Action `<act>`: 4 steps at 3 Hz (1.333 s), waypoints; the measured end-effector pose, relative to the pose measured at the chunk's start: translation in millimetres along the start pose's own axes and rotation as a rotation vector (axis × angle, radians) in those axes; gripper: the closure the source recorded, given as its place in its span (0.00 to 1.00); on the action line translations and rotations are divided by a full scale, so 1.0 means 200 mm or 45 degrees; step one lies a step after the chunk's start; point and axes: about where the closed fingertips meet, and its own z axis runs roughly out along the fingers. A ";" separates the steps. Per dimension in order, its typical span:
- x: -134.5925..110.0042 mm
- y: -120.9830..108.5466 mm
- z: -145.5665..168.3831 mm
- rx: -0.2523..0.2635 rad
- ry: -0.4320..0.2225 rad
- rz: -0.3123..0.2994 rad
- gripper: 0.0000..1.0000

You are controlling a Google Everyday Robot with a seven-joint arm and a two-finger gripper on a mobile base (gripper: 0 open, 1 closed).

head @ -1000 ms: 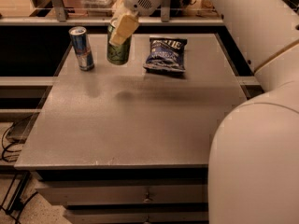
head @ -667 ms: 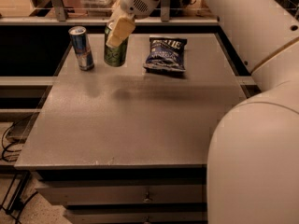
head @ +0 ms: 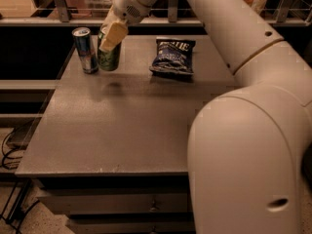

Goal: Move green can near redbull can

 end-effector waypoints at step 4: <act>0.02 -0.07 0.22 -0.059 0.078 0.051 0.12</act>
Offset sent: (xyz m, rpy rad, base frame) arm 0.0281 0.0251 -0.0305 -0.0461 0.0737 -0.0191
